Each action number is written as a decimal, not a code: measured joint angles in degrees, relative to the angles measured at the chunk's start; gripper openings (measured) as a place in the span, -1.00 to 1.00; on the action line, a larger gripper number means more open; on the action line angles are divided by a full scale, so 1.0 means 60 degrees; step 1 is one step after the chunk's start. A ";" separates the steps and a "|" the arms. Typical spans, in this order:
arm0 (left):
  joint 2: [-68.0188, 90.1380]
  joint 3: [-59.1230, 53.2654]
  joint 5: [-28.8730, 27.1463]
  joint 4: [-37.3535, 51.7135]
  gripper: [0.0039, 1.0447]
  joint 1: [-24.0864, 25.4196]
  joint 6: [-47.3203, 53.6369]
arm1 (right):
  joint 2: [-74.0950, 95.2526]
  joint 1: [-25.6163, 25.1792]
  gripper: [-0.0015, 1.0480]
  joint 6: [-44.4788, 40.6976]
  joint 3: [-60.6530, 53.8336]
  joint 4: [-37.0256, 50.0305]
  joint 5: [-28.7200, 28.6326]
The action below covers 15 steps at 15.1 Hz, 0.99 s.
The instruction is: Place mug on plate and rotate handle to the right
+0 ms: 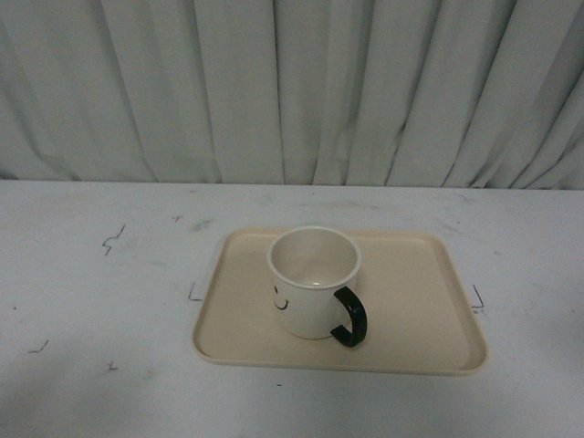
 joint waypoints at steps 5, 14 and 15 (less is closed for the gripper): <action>0.0000 0.0000 0.0000 0.0000 0.88 0.0000 0.0000 | 0.6255 0.1093 0.87 0.0459 0.5606 -0.4568 0.0157; 0.0000 0.0000 0.0000 0.0000 0.88 0.0000 0.0000 | 1.1577 0.3606 0.87 0.2710 1.1300 -0.8626 -0.0120; 0.0000 0.0000 0.0000 0.0000 0.88 0.0000 0.0000 | 1.1865 0.3614 0.87 0.2965 1.1446 -0.8633 -0.0120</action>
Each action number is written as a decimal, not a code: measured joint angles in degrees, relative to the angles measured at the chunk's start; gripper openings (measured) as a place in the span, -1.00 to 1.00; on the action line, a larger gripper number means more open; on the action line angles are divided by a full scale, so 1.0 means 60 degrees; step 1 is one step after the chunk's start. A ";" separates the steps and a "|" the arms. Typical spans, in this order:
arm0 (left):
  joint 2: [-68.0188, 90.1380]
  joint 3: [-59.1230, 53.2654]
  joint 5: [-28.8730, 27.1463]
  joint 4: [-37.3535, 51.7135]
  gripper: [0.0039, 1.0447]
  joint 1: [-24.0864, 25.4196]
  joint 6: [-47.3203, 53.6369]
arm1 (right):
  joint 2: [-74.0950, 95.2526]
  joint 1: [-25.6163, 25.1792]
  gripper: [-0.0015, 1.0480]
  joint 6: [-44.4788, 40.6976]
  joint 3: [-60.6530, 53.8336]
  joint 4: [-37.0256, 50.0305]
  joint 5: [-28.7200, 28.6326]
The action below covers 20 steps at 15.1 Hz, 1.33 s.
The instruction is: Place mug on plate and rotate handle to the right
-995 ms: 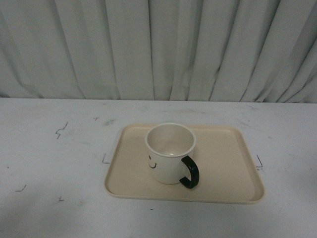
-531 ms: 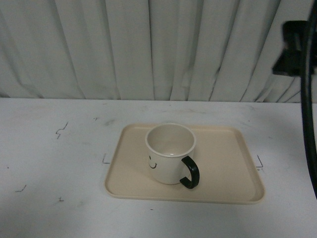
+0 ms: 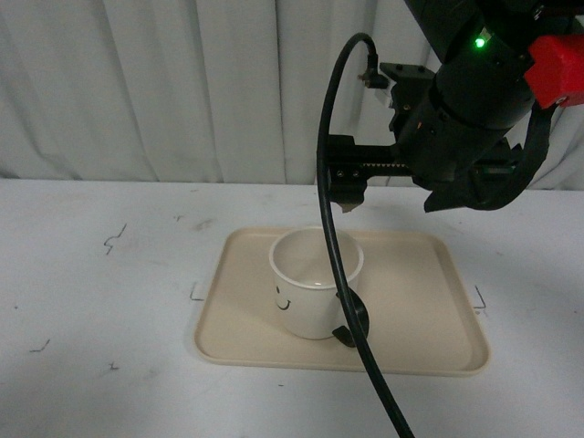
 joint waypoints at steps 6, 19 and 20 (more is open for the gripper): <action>0.0000 0.0000 0.0000 0.0000 0.88 0.0000 0.0000 | 0.0922 0.0463 0.87 0.1297 0.0128 0.0736 -0.0404; 0.0000 0.0000 -0.0004 0.0000 0.88 0.0000 0.0000 | 0.1599 0.0076 -0.94 -0.0911 0.1716 -0.2605 -0.0007; 0.0000 0.0000 0.0000 -0.0004 0.88 0.0000 0.0000 | 0.1956 -0.0240 -0.94 -0.2903 0.2739 -0.4091 0.0313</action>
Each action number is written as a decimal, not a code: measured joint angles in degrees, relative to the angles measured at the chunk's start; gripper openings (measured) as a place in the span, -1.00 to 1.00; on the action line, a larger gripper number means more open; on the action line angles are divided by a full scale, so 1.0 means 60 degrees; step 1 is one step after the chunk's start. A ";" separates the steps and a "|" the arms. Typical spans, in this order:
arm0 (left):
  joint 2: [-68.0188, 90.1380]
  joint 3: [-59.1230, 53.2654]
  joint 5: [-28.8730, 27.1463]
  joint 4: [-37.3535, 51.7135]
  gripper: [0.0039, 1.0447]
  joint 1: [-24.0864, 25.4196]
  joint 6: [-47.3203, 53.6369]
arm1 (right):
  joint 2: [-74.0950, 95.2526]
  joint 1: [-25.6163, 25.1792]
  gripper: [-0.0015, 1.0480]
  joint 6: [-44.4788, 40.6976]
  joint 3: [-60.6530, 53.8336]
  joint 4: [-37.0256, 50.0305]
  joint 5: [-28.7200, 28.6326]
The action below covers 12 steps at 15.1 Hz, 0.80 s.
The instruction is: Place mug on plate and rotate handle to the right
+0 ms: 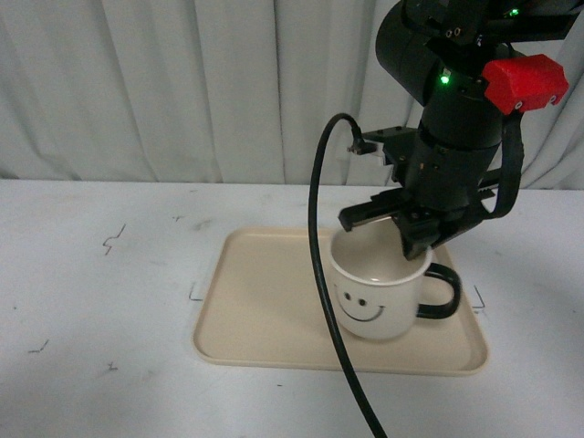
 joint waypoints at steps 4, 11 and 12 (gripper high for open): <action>0.0000 0.0000 -0.0004 0.0004 0.88 0.0000 0.0000 | 0.0721 0.0004 -0.94 -0.3348 0.1126 -0.0444 0.0073; 0.0000 0.0000 0.0000 0.0004 0.88 0.0000 0.0000 | 0.1169 0.0182 -0.94 -0.4062 0.1548 0.0135 -0.0911; 0.0000 0.0000 -0.0004 0.0004 0.88 0.0000 0.0000 | 0.1169 0.0171 -0.94 -0.4062 0.1483 0.0149 -0.1089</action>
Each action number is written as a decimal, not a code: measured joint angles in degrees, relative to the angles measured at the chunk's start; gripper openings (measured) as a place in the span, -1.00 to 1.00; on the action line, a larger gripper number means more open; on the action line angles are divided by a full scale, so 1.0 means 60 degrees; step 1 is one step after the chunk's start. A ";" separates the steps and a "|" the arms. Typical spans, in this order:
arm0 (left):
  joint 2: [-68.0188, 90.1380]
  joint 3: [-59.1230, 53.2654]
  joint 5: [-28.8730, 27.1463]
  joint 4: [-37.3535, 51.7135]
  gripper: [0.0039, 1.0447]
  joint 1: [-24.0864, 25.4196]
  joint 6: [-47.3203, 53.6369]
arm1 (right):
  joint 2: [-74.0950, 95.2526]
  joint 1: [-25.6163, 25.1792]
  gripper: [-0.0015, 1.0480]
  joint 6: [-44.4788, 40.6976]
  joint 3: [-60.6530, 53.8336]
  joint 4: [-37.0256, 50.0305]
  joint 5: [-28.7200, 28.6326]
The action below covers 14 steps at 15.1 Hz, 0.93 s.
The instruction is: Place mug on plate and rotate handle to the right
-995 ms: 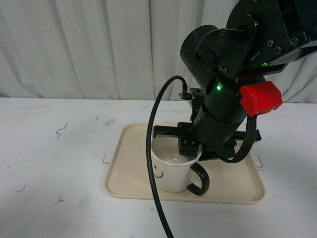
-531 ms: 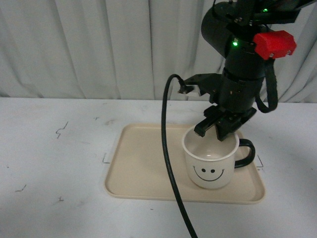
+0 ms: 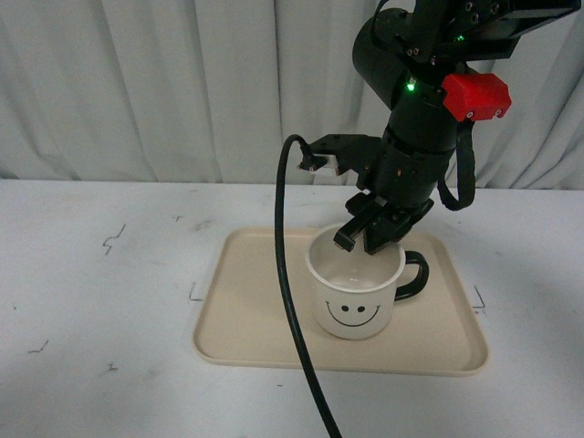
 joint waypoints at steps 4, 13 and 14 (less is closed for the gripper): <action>0.0000 0.0000 0.0000 0.0000 0.88 0.0000 0.0000 | 0.0033 -0.0197 -0.43 -0.0062 0.0102 -0.0561 -0.0157; 0.0000 0.0000 0.0004 0.0000 0.88 0.0000 0.0000 | -0.7114 -0.1541 -0.16 0.4186 -0.8728 1.4539 0.2568; 0.0000 0.0004 0.0004 0.0004 0.88 0.0000 0.0000 | -0.7227 -0.1876 -0.47 0.4408 -1.0797 1.5719 0.2419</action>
